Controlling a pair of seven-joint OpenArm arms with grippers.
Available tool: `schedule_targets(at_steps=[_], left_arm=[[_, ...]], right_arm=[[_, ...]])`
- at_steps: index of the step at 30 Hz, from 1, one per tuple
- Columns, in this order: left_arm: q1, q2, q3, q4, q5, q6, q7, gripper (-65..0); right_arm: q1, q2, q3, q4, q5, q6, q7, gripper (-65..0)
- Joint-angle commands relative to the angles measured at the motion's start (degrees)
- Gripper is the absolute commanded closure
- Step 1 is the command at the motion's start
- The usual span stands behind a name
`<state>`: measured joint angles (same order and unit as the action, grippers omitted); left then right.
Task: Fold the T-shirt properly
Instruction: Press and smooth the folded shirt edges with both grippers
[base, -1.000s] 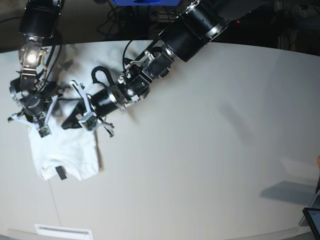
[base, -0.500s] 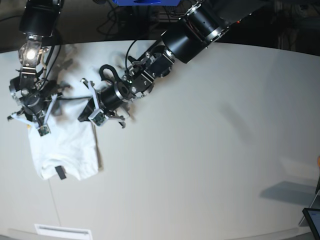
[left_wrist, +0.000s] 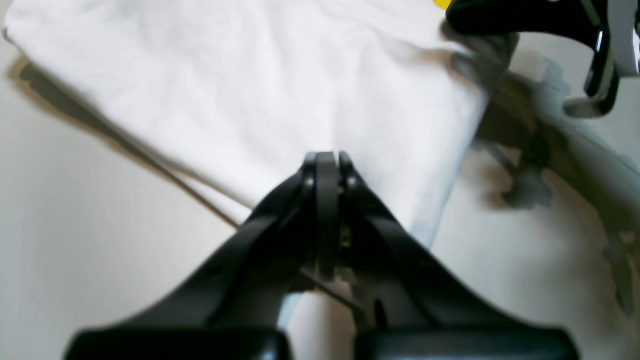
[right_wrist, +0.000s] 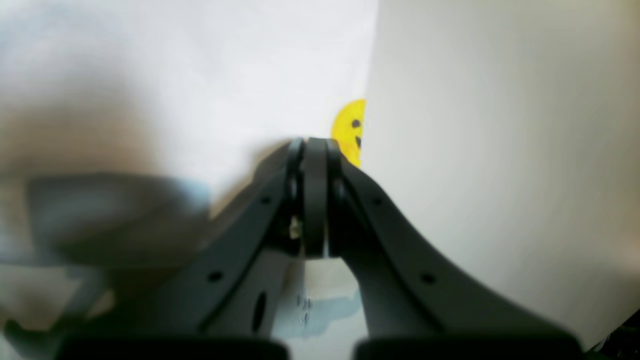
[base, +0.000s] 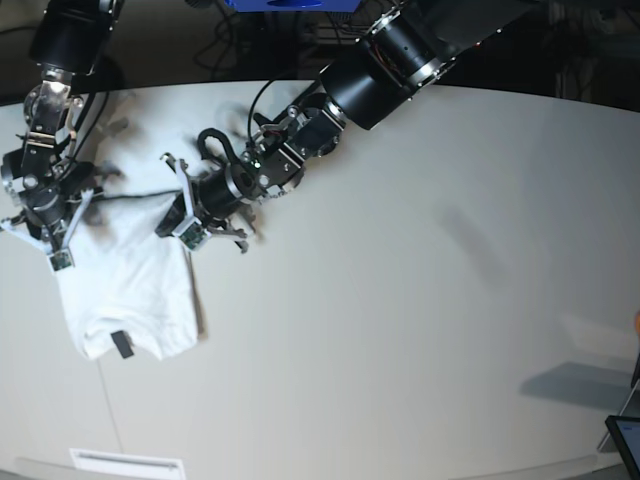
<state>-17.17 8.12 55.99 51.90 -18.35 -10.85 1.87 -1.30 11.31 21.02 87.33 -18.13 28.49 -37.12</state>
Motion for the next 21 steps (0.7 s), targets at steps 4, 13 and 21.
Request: schedule_targets(at_steps=[4,13,21], left_arm=[[-1.1,0.9,-0.1,0.7,-0.3,-0.1,-0.2,0.0],[-1.1,0.9,-0.1,0.5,-0.3,0.0,0.0,0.0],[-1.2,0.9,-0.2,0.8,-0.3,0.0,3.9,0.0]], right_arm=[[1.0,0.7,0.1,-0.7,0.3,-0.2,0.8,-0.3],[2.3,2.2,1.8,-7.0,0.2,-0.6,2.9,-0.3],[2.3,2.0,5.1,-7.3,-2.5,-0.7,2.8,-0.3]])
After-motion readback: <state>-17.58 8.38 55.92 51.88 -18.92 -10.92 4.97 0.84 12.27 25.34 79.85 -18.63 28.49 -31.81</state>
